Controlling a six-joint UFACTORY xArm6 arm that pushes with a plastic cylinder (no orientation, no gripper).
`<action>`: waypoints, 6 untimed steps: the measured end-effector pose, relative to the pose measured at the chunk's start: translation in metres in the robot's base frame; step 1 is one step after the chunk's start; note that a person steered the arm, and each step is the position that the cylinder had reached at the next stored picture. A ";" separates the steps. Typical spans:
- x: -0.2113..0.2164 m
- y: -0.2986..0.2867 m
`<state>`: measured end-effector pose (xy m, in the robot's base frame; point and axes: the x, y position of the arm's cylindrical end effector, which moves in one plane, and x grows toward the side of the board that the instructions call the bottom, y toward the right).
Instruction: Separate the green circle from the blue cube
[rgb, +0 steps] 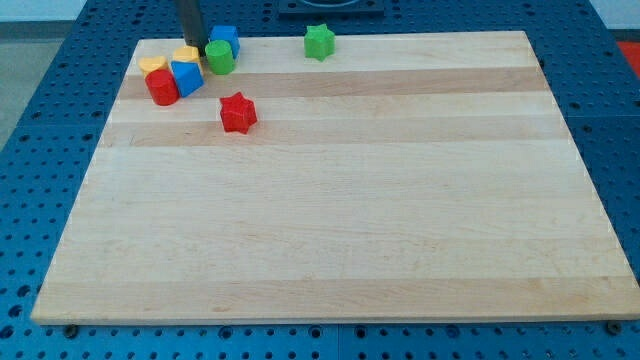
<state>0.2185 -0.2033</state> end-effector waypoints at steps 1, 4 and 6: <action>-0.020 -0.028; -0.027 0.009; -0.001 0.022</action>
